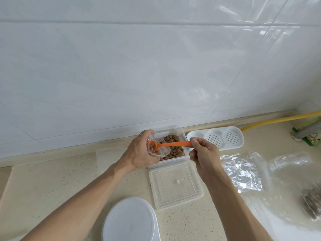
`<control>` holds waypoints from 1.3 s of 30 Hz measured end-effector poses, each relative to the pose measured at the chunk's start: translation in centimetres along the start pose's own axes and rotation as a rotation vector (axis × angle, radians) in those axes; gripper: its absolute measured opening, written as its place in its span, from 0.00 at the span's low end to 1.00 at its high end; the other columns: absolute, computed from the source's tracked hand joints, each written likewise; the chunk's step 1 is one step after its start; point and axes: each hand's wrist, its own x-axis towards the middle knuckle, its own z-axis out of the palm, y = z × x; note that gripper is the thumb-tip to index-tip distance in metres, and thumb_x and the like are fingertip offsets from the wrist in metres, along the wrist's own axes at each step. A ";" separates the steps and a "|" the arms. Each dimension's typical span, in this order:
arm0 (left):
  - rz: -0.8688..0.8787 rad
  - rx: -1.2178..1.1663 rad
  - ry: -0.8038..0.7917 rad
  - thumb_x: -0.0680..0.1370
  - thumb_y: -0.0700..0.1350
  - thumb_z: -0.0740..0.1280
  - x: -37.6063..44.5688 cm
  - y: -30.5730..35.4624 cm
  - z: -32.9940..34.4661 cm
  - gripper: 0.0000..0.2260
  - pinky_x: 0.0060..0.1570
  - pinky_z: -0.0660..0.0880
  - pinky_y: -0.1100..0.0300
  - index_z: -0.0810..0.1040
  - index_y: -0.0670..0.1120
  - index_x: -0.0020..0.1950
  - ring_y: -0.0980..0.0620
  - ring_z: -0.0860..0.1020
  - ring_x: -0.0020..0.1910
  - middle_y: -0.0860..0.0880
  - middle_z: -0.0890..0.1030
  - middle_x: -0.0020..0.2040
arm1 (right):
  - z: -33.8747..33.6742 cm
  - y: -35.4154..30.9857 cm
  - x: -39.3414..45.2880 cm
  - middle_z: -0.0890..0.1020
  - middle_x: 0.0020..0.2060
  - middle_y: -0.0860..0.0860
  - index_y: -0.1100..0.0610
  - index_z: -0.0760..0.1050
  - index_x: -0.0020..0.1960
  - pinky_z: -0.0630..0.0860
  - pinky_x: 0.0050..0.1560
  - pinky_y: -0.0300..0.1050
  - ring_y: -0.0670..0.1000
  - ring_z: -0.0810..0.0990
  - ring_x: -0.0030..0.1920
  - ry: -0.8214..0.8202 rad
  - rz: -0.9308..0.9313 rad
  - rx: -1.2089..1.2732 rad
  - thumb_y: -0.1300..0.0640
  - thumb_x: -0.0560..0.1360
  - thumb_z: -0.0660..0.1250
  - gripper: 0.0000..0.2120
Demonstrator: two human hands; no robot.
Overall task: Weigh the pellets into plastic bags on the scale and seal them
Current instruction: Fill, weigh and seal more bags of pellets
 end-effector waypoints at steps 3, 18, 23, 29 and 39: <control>-0.001 -0.023 -0.010 0.63 0.54 0.74 0.1 0.0 0.0 0.35 0.36 0.65 0.70 0.66 0.50 0.67 0.60 0.71 0.41 0.59 0.68 0.43 | 0.1 -0.3 -0.2 0.80 0.38 0.59 0.63 0.78 0.47 0.70 0.26 0.37 0.47 0.70 0.23 -0.032 -0.063 -0.052 0.65 0.80 0.63 0.06; -0.096 -0.009 0.015 0.63 0.53 0.74 0.1 -0.8 -0.2 0.46 0.61 0.67 0.59 0.57 0.49 0.77 0.55 0.68 0.61 0.55 0.71 0.57 | 2.6 -3.8 -2.4 0.79 0.27 0.50 0.53 0.79 0.47 0.74 0.30 0.52 0.55 0.77 0.27 -0.269 -0.596 -0.718 0.62 0.80 0.64 0.07; -0.082 -0.036 0.038 0.65 0.50 0.76 -0.1 -0.4 -0.2 0.45 0.55 0.65 0.63 0.57 0.49 0.76 0.56 0.68 0.59 0.55 0.70 0.58 | 2.3 -4.3 -2.6 0.80 0.32 0.56 0.44 0.77 0.44 0.74 0.31 0.60 0.64 0.76 0.31 -0.172 -0.648 -0.656 0.61 0.79 0.64 0.12; -0.096 -0.044 0.060 0.65 0.53 0.76 -0.4 -0.6 -0.1 0.44 0.55 0.65 0.62 0.57 0.50 0.76 0.57 0.68 0.59 0.53 0.70 0.61 | 2.4 -4.4 -3.6 0.79 0.29 0.47 0.51 0.80 0.47 0.72 0.30 0.53 0.58 0.75 0.28 -0.208 -0.740 -0.739 0.61 0.79 0.65 0.08; -0.140 0.096 0.140 0.66 0.52 0.75 -1.1 -1.4 -1.1 0.43 0.60 0.71 0.52 0.57 0.49 0.76 0.51 0.71 0.60 0.53 0.70 0.56 | 2.4 -4.5 -3.5 0.80 0.29 0.53 0.52 0.78 0.48 0.74 0.28 0.38 0.45 0.76 0.24 0.081 -0.671 -0.459 0.61 0.80 0.64 0.07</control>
